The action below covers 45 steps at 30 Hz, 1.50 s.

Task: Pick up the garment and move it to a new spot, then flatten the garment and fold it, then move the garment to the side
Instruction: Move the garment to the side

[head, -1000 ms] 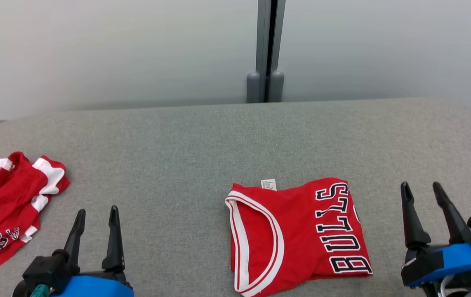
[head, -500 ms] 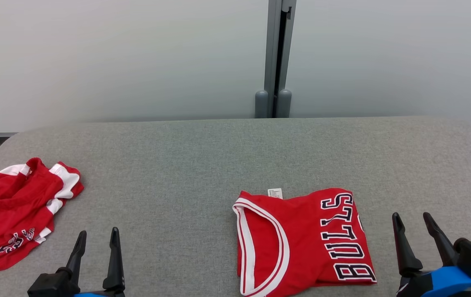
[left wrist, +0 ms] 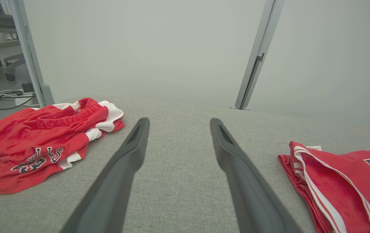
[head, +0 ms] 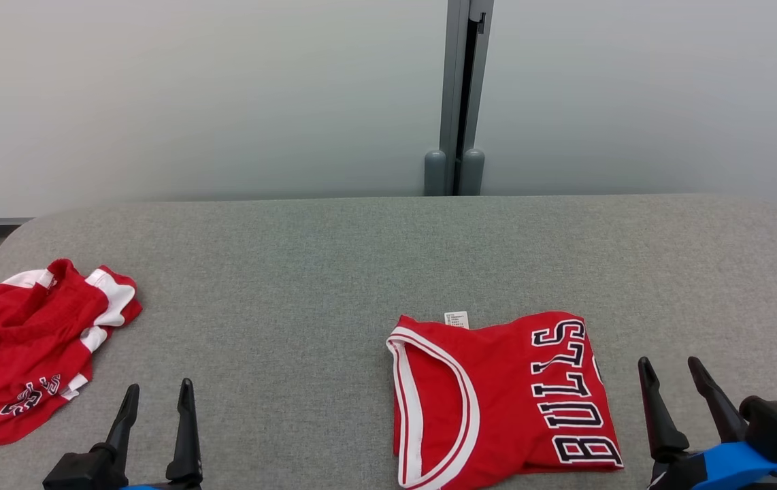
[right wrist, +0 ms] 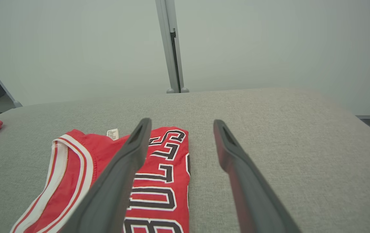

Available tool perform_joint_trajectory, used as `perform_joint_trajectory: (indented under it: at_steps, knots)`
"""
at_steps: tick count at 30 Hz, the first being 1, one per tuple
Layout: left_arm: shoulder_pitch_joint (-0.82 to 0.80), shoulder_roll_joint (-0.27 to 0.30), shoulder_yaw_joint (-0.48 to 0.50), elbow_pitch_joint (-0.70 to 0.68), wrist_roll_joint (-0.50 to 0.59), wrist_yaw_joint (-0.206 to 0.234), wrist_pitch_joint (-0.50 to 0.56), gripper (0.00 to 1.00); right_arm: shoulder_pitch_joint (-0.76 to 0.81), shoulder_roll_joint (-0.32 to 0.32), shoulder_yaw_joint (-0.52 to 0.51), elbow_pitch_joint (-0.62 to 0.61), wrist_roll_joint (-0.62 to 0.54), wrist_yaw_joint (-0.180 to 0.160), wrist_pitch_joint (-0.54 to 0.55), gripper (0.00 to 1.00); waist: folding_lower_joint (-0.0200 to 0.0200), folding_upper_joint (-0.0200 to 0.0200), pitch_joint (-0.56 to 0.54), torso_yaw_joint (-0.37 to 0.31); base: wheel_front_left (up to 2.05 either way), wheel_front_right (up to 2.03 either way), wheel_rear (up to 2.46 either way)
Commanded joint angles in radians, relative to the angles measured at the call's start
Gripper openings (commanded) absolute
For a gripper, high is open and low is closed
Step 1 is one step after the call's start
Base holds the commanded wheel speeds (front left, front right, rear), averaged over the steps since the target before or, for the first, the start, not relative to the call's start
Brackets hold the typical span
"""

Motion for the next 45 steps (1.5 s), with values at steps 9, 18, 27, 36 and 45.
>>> perform_joint_trajectory:
  at_steps: [9,18,27,36,45]
  knots:
    - [-0.028,0.021,-0.005,-0.02,0.001,0.006,0.023,1.0,-0.079,-0.007,0.035,0.03,0.013,0.0,0.142,1.0,0.0,-0.0001,0.008,-0.004,0.0,0.0,0.0]
    - [-0.098,0.035,-0.019,-0.025,0.009,-0.003,0.054,1.0,-0.252,-0.003,-0.052,0.197,0.016,0.0,0.501,1.0,0.0,-0.0001,0.057,0.015,0.0,0.0,0.0]
    - [-0.134,0.031,-0.029,-0.025,0.01,-0.011,0.044,1.0,-0.342,-0.003,-0.062,0.396,0.053,0.0,0.56,1.0,0.0,-0.0001,0.119,0.041,0.0,0.0,0.0]
    - [-0.153,0.021,-0.038,-0.015,0.007,-0.017,0.03,1.0,-0.366,0.008,0.062,0.527,0.057,0.002,0.586,0.39,0.0,-0.0001,0.141,0.048,0.0,0.0,0.0]
    - [-0.191,0.009,-0.05,-0.039,0.017,-0.027,0.011,1.0,-0.499,-0.132,0.291,0.469,0.021,0.0,0.565,0.0,0.0,-0.0001,0.212,0.045,0.0,0.0,0.0]
